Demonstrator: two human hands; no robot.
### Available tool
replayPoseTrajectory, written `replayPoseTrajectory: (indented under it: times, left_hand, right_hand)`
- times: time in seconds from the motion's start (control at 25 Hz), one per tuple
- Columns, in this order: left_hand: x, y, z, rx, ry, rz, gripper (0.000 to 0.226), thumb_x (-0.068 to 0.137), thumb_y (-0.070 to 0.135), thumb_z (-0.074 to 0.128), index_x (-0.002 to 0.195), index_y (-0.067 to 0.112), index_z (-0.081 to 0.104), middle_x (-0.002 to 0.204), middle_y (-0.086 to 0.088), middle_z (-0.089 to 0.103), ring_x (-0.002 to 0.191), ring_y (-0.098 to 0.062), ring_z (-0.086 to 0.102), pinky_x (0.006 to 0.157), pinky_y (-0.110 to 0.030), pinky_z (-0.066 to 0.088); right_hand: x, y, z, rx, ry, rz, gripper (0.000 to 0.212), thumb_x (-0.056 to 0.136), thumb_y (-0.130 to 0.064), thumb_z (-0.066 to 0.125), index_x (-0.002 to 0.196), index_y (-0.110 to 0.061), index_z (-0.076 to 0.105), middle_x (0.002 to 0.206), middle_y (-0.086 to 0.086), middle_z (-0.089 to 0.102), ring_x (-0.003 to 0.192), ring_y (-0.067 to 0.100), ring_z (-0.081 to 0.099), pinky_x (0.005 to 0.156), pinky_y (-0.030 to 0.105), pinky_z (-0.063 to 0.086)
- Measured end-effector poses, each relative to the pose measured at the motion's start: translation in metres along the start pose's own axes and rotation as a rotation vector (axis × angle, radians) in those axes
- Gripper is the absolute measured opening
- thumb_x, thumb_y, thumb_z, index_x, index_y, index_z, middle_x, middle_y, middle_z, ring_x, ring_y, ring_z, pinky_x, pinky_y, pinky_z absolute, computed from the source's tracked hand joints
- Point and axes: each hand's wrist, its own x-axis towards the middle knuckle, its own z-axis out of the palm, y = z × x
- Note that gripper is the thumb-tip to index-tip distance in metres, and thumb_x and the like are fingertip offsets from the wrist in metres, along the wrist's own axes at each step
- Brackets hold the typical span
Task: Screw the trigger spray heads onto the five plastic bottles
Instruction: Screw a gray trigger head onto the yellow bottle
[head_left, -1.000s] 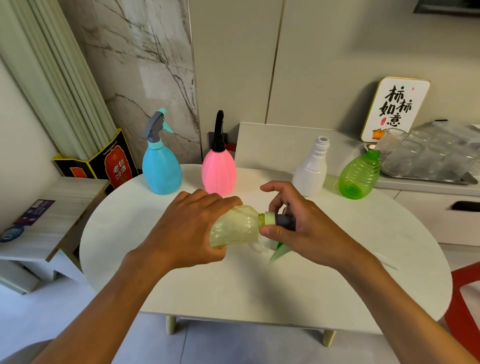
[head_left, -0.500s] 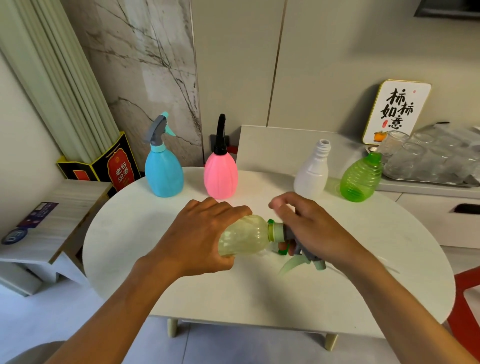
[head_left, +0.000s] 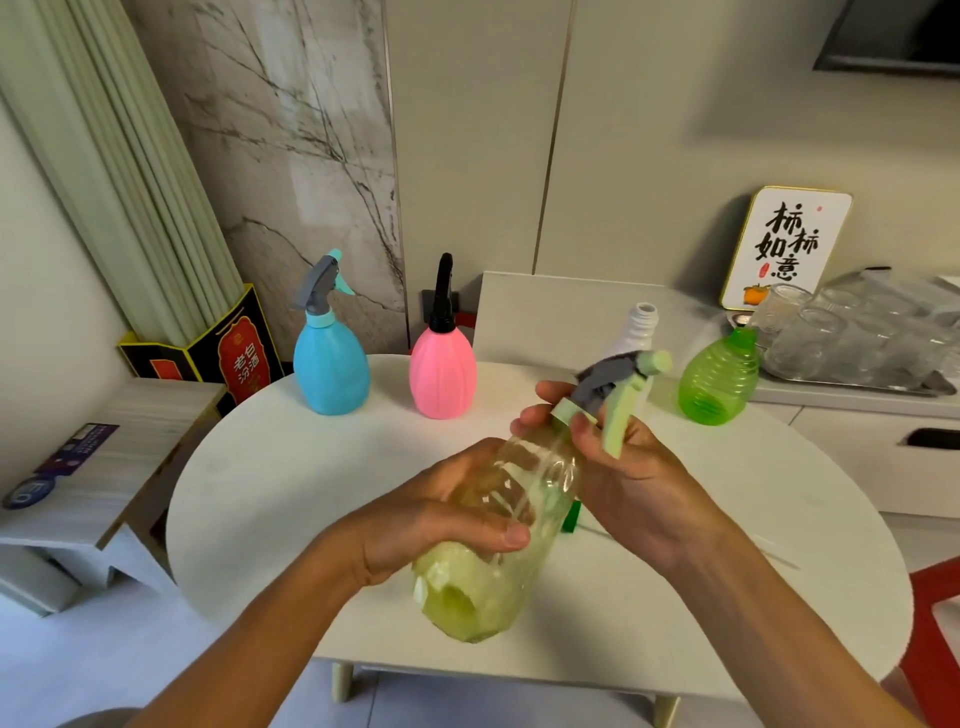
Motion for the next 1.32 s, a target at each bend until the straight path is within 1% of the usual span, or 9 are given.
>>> replayPoseTrajectory:
  times: [0.08, 0.16, 0.28, 0.4, 0.48, 0.6, 0.84, 1.08, 1.32]
  left_hand:
    - [0.003, -0.002, 0.003, 0.157, 0.134, 0.002, 0.06, 0.069, 0.035, 0.082, 0.122, 0.034, 0.053, 0.118, -0.001, 0.067, 0.11, -0.021, 0.064, 0.093, -0.045, 0.054]
    - [0.003, -0.005, 0.003, 0.18, 0.179, -0.005, 0.063, 0.067, 0.04, 0.082, 0.122, 0.035, 0.052, 0.117, -0.003, 0.066, 0.11, -0.023, 0.063, 0.094, -0.052, 0.052]
    - [0.0, 0.0, 0.001, 0.095, 0.15, 0.025, 0.062, 0.068, 0.035, 0.082, 0.123, 0.036, 0.053, 0.119, -0.001, 0.067, 0.111, -0.021, 0.064, 0.095, -0.049, 0.053]
    - [0.001, -0.001, 0.0, 0.087, 0.14, 0.04, 0.061, 0.069, 0.032, 0.081, 0.123, 0.04, 0.054, 0.119, 0.005, 0.067, 0.112, -0.017, 0.064, 0.093, -0.041, 0.055]
    - [0.0, 0.0, 0.001, 0.011, 0.071, 0.03, 0.055, 0.07, 0.027, 0.078, 0.119, 0.042, 0.059, 0.118, 0.004, 0.068, 0.109, -0.016, 0.065, 0.089, -0.033, 0.056]
    - [-0.003, 0.003, -0.002, -0.169, -0.085, 0.033, 0.051, 0.073, 0.019, 0.071, 0.123, 0.025, 0.063, 0.113, -0.009, 0.068, 0.104, -0.024, 0.065, 0.09, -0.039, 0.053]
    - [0.008, -0.007, 0.015, 0.051, 0.163, 0.098, 0.056, 0.072, 0.035, 0.077, 0.124, 0.029, 0.057, 0.119, -0.003, 0.067, 0.112, -0.021, 0.063, 0.099, -0.049, 0.05]
    - [0.003, 0.0, 0.008, -0.217, -0.117, 0.043, 0.036, 0.073, 0.021, 0.068, 0.109, 0.027, 0.072, 0.1, 0.0, 0.074, 0.094, -0.018, 0.068, 0.084, -0.034, 0.055]
    - [0.005, 0.001, 0.021, 0.254, 0.265, 0.052, 0.057, 0.059, 0.039, 0.089, 0.11, 0.036, 0.063, 0.101, 0.008, 0.074, 0.093, -0.013, 0.071, 0.087, -0.044, 0.058]
  right_hand:
    - [0.0, 0.002, 0.005, -0.134, 0.178, -0.031, 0.029, 0.074, -0.028, 0.079, 0.101, -0.02, 0.077, 0.1, 0.009, 0.076, 0.097, 0.024, 0.072, 0.08, 0.035, 0.054]
    - [0.0, 0.004, 0.008, -0.142, 0.203, -0.013, 0.025, 0.078, -0.033, 0.073, 0.1, -0.023, 0.078, 0.108, 0.008, 0.076, 0.098, 0.022, 0.072, 0.082, 0.036, 0.055]
    - [0.001, 0.0, 0.007, -0.011, 0.149, 0.014, 0.029, 0.087, -0.034, 0.062, 0.109, -0.018, 0.074, 0.126, 0.01, 0.069, 0.113, 0.026, 0.064, 0.1, 0.046, 0.049]
    - [0.004, 0.0, 0.004, -0.019, 0.226, -0.023, 0.019, 0.079, -0.033, 0.072, 0.091, -0.019, 0.076, 0.105, 0.006, 0.075, 0.102, 0.024, 0.066, 0.091, 0.044, 0.049]
    - [0.003, 0.003, 0.006, 0.026, 0.167, -0.036, 0.021, 0.085, -0.032, 0.068, 0.098, -0.017, 0.075, 0.105, 0.006, 0.075, 0.1, 0.023, 0.067, 0.09, 0.043, 0.05]
    - [0.001, 0.001, 0.009, 0.171, 0.009, -0.035, 0.031, 0.091, -0.028, 0.063, 0.115, -0.01, 0.069, 0.114, 0.012, 0.072, 0.115, 0.029, 0.063, 0.099, 0.047, 0.048]
    - [0.003, 0.0, 0.009, -0.044, 0.274, -0.077, 0.025, 0.08, -0.03, 0.075, 0.099, -0.015, 0.077, 0.096, 0.013, 0.075, 0.093, 0.024, 0.071, 0.075, 0.034, 0.057]
    - [-0.001, -0.006, 0.006, 0.182, -0.107, -0.022, 0.031, 0.092, -0.02, 0.061, 0.118, -0.004, 0.063, 0.11, 0.015, 0.068, 0.126, 0.037, 0.053, 0.109, 0.057, 0.035]
    - [0.002, 0.0, 0.015, -0.02, 0.108, -0.037, 0.016, 0.084, -0.027, 0.07, 0.095, -0.016, 0.074, 0.086, 0.009, 0.071, 0.1, 0.028, 0.065, 0.085, 0.036, 0.055]
